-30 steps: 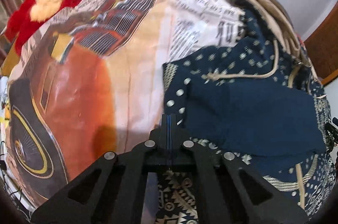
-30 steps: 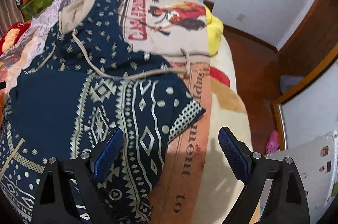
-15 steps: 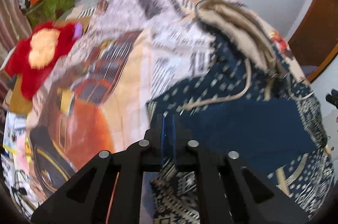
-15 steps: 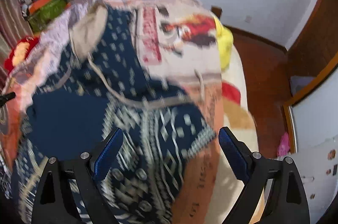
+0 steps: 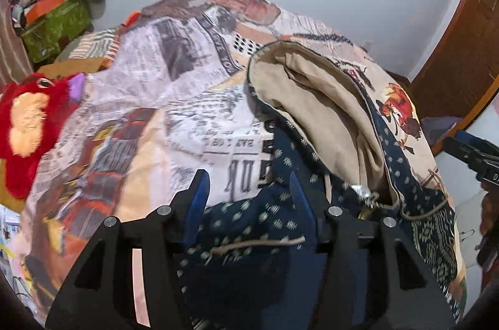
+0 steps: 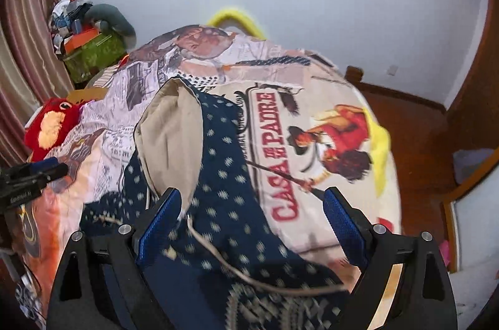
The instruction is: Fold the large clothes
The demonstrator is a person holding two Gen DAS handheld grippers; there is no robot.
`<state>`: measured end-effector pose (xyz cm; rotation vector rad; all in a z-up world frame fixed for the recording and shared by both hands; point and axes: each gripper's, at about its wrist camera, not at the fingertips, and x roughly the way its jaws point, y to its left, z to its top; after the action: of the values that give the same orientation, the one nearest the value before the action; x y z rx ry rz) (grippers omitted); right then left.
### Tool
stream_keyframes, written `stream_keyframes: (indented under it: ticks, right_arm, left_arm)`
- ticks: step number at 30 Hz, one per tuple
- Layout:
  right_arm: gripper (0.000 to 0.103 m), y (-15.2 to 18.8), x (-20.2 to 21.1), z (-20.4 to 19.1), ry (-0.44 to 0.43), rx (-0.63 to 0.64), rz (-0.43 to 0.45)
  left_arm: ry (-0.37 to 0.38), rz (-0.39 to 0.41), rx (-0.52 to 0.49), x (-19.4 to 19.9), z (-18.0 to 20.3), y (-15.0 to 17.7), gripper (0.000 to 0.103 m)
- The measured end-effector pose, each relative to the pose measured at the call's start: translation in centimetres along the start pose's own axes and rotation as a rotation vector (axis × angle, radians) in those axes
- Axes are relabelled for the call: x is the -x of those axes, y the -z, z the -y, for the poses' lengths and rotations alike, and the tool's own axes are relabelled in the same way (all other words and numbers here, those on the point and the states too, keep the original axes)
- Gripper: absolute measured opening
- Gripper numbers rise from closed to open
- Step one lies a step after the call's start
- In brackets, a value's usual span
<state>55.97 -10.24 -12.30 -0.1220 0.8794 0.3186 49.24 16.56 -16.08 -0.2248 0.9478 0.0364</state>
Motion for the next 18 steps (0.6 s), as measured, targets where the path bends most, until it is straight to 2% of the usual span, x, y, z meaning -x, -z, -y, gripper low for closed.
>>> stream_keyframes:
  ticks: [7, 10, 12, 15, 17, 18]
  right_arm:
    - [0.092, -2.1, -7.9, 0.5, -0.098, -0.163, -0.1]
    - [0.09, -2.8, -10.9, 0.5, -0.158, -0.25, -0.138]
    - [0.085, -3.0, -12.5, 0.2, -0.178, -0.282, -0.147]
    - [0.068, -3.1, -14.4, -0.4, -0.166, -0.29, -0.158]
    - [0.057, -3.0, -15.2, -0.6, -0.155, -0.287, -0.147]
    - [0.053, -2.8, -15.4, -0.6, -0.151, -0.281, -0.134]
  left_arm:
    - [0.045, -0.045, 0.038, -5.6, 1.2, -2.5, 0.053]
    - [-0.009, -0.03, 0.074, -7.8, 1.5, -3.7, 0.053]
    - [-0.014, -0.038, 0.107, -9.3, 1.4, -4.7, 0.053]
    - [-0.003, -0.046, 0.161, -10.9, 1.2, -5.6, 0.044]
    - [0.015, -0.06, 0.187, -11.9, 1.1, -6.0, 0.028]
    - [0.038, -0.071, 0.2, -12.4, 1.1, -6.2, 0.024]
